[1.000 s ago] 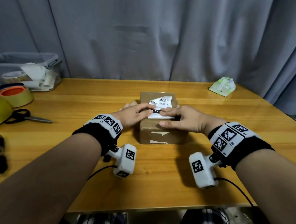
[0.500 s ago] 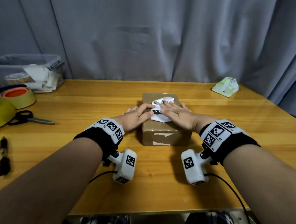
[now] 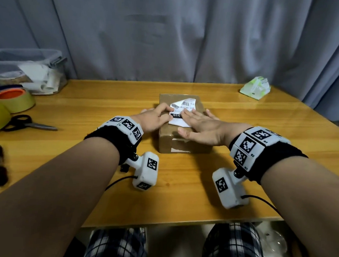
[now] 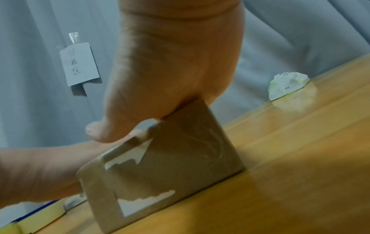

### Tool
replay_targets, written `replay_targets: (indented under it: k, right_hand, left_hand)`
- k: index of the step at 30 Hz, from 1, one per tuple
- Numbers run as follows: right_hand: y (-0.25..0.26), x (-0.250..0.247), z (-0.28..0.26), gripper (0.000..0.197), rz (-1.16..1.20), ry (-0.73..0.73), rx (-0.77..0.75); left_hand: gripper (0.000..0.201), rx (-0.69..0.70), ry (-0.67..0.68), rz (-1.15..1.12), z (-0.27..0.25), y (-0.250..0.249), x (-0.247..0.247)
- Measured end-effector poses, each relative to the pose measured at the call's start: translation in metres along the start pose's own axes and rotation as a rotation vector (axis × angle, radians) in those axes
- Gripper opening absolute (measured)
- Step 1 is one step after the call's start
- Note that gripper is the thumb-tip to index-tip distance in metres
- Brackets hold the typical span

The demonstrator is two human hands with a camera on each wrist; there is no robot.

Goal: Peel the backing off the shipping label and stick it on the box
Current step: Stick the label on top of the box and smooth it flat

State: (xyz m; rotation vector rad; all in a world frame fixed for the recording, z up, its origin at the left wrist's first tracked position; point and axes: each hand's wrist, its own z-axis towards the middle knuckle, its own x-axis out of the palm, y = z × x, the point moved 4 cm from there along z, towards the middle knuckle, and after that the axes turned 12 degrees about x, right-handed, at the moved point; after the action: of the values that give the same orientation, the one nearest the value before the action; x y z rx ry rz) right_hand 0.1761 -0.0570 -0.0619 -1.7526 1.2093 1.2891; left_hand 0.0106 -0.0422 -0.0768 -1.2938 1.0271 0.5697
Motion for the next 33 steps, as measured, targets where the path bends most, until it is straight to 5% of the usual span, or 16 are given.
replay_targets:
  k: [5,9,12,16,19,27,30,33]
  right_hand:
    - [0.000,0.002,-0.020,0.078,0.104,-0.050,-0.134]
    - [-0.005,-0.010,-0.028,0.044,0.490,0.010,-0.130]
    - [-0.007,-0.029,-0.023,0.034,0.741,-0.118,-0.122]
    - [0.005,-0.019,-0.008,0.057,0.417,-0.108,-0.001]
    - [0.009,-0.003,-0.003,0.059,0.189,-0.090,-0.049]
    - [0.019,-0.002,-0.022,0.047,0.247,-0.078,-0.257]
    - [0.021,-0.014,-0.021,0.035,0.489,-0.040,-0.248]
    - [0.013,-0.029,-0.008,0.028,0.708,-0.293,-0.185]
  left_hand:
    - [0.041,0.013,-0.028,0.008,-0.009,-0.011,-0.001]
    - [0.042,-0.011,-0.040,0.006,-0.008,-0.007,0.002]
    - [0.043,-0.013,-0.038,-0.037,-0.008,-0.003,0.004]
    - [0.046,0.014,-0.029,-0.080,-0.012,-0.004,0.005]
    - [0.042,0.017,-0.037,-0.084,-0.011,0.000,0.007]
    - [0.043,0.021,-0.065,-0.098,-0.011,-0.005,0.003]
    - [0.045,-0.019,-0.054,0.037,-0.005,-0.007,-0.007]
    - [0.046,-0.086,-0.104,0.193,-0.003,-0.014,-0.009]
